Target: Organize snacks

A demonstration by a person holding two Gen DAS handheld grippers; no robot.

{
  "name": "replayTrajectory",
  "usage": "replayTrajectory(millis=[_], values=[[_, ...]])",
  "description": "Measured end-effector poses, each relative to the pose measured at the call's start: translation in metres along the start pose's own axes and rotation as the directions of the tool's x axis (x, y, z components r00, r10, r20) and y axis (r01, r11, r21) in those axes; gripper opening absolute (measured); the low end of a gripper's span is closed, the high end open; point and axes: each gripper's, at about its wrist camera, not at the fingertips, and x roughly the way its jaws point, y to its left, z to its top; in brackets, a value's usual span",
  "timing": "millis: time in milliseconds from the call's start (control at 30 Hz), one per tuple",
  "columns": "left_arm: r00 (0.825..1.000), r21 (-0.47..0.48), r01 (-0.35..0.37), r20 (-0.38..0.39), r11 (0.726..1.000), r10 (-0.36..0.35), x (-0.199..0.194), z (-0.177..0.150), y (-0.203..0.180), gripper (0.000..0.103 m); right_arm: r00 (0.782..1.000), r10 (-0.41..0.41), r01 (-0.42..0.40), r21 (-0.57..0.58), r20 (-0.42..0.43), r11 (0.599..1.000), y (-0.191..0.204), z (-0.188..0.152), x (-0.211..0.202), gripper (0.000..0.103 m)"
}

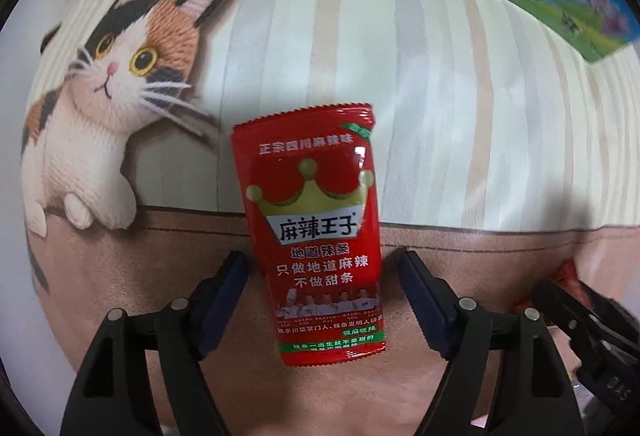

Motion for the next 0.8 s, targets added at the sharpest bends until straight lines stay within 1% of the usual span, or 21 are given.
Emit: replayTrajectory(millis=[33, 100, 167, 267, 300, 367, 533, 567, 600, 633, 667, 700, 767, 800], values=[[1.0, 0.023, -0.011, 0.011, 1.0, 0.01, -0.001, -0.004, -0.003, 0.073, 1.0, -0.004, 0.004, 0.004, -0.007, 1.0, -0.001, -0.002, 0.0, 0.064], [0.999, 0.057, -0.028, 0.023, 0.998, 0.027, -0.003, -0.012, -0.012, 0.061, 1.0, 0.013, -0.013, 0.022, -0.015, 1.0, -0.008, -0.006, -0.001, 0.064], [0.999, 0.083, -0.036, 0.027, 0.996, 0.034, -0.004, -0.022, -0.014, 0.057, 0.999, 0.027, -0.026, 0.05, -0.021, 0.998, -0.013, -0.009, 0.003, 0.064], [0.999, 0.079, -0.028, 0.031, 0.996, 0.025, -0.005, -0.036, -0.019, 0.057, 0.999, 0.026, -0.025, 0.061, -0.019, 0.998, -0.015, -0.011, 0.007, 0.064], [0.999, 0.076, -0.026, 0.033, 0.997, 0.024, -0.008, -0.046, -0.012, 0.056, 0.999, 0.021, -0.02, 0.062, -0.023, 0.998, -0.015, -0.012, 0.008, 0.064], [0.999, 0.068, -0.023, 0.035, 0.997, 0.02, -0.008, -0.052, -0.009, 0.056, 0.999, 0.03, -0.027, 0.069, -0.032, 0.997, -0.013, -0.014, 0.009, 0.064], [0.999, 0.042, -0.001, 0.036, 0.999, 0.0, -0.006, -0.032, 0.006, 0.056, 0.999, 0.014, -0.013, 0.058, -0.034, 0.998, -0.008, -0.019, 0.015, 0.064], [0.999, 0.038, 0.004, 0.036, 0.999, -0.005, -0.001, -0.024, 0.022, 0.056, 1.0, 0.008, -0.007, 0.055, -0.025, 0.998, -0.008, -0.02, 0.016, 0.062], [0.999, 0.033, 0.006, 0.036, 0.999, -0.007, 0.0, -0.022, 0.023, 0.056, 1.0, -0.001, 0.002, 0.051, -0.02, 0.999, -0.008, -0.021, 0.017, 0.054], [0.999, 0.03, 0.007, 0.038, 1.0, -0.009, 0.001, -0.023, 0.027, 0.055, 1.0, -0.016, 0.016, 0.042, -0.014, 0.999, -0.007, -0.022, 0.017, 0.051], [0.999, 0.027, 0.007, 0.041, 1.0, -0.008, 0.0, -0.024, 0.029, 0.054, 1.0, -0.029, 0.029, 0.035, -0.009, 0.999, -0.006, -0.022, 0.018, 0.05], [0.999, 0.025, 0.007, 0.042, 1.0, -0.008, -0.004, -0.017, 0.033, 0.052, 1.0, -0.026, 0.026, 0.037, -0.004, 0.999, -0.007, -0.023, 0.019, 0.048], [0.999, 0.021, 0.004, 0.047, 1.0, -0.004, -0.006, -0.017, 0.037, 0.049, 1.0, -0.026, 0.026, 0.037, 0.009, 0.999, -0.008, -0.024, 0.018, 0.043], [0.999, 0.02, 0.003, 0.05, 1.0, -0.004, -0.009, -0.016, 0.037, 0.049, 1.0, -0.02, 0.019, 0.037, 0.013, 0.999, -0.009, -0.025, 0.017, 0.043]])
